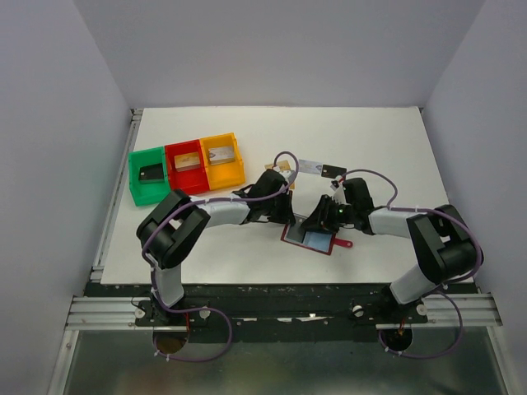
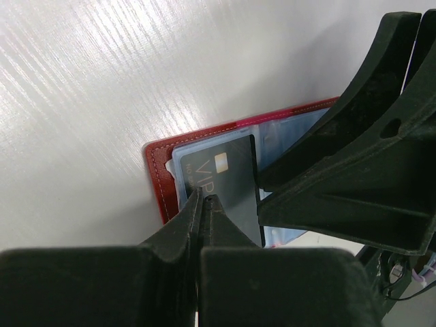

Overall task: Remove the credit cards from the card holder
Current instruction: Remove the credit card from the card holder.

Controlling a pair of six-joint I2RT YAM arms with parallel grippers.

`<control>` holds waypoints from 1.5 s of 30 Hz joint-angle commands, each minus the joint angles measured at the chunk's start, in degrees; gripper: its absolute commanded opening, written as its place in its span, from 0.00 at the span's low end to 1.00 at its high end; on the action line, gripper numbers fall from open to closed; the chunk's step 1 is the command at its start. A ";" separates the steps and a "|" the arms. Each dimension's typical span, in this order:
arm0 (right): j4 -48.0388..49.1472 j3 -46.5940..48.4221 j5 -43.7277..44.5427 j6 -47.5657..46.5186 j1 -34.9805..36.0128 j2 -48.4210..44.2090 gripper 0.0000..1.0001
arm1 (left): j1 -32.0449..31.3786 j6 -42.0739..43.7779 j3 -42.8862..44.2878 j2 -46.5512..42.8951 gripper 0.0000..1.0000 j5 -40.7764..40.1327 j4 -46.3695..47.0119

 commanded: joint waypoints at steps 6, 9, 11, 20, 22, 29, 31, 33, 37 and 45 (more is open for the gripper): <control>-3.01 -1.57 2.14 -0.54 0.42 -2.12 0.46 | -0.66 -0.48 -1.11 0.33 0.00 -4.93 -2.87; -3.02 -1.92 2.31 -0.28 0.42 -2.74 0.47 | -0.75 -0.66 -1.37 0.24 0.00 -5.81 -3.14; -3.10 -2.19 2.31 -0.19 0.51 -3.18 0.48 | -0.75 -0.83 -1.55 0.41 0.00 -6.07 -3.31; 0.84 -2.89 -0.05 1.39 0.77 -1.78 0.49 | -1.27 -0.83 -1.46 0.77 0.00 -5.55 -3.31; 3.39 -3.33 -1.02 2.45 0.77 -1.07 0.48 | -1.36 -0.75 -1.64 0.85 0.00 -5.55 -3.31; 9.72 -4.65 -3.13 5.09 0.86 0.07 0.45 | -1.71 -0.66 -2.34 0.94 0.00 -5.90 -3.31; 11.56 -5.09 -3.48 5.61 0.86 0.25 0.45 | -1.89 -0.57 -2.52 1.03 0.00 -6.07 -3.31; 13.58 -5.61 -4.01 6.58 0.86 0.77 0.43 | -1.89 -0.66 -2.69 1.03 0.00 -5.99 -3.31; 19.47 -6.41 -5.94 9.21 0.86 2.79 0.41 | -2.15 -0.48 -2.78 0.86 0.00 -5.37 -3.31; 22.64 -6.23 -5.95 10.36 0.86 7.01 0.23 | -2.77 0.22 -3.22 -0.81 0.00 -5.10 -3.31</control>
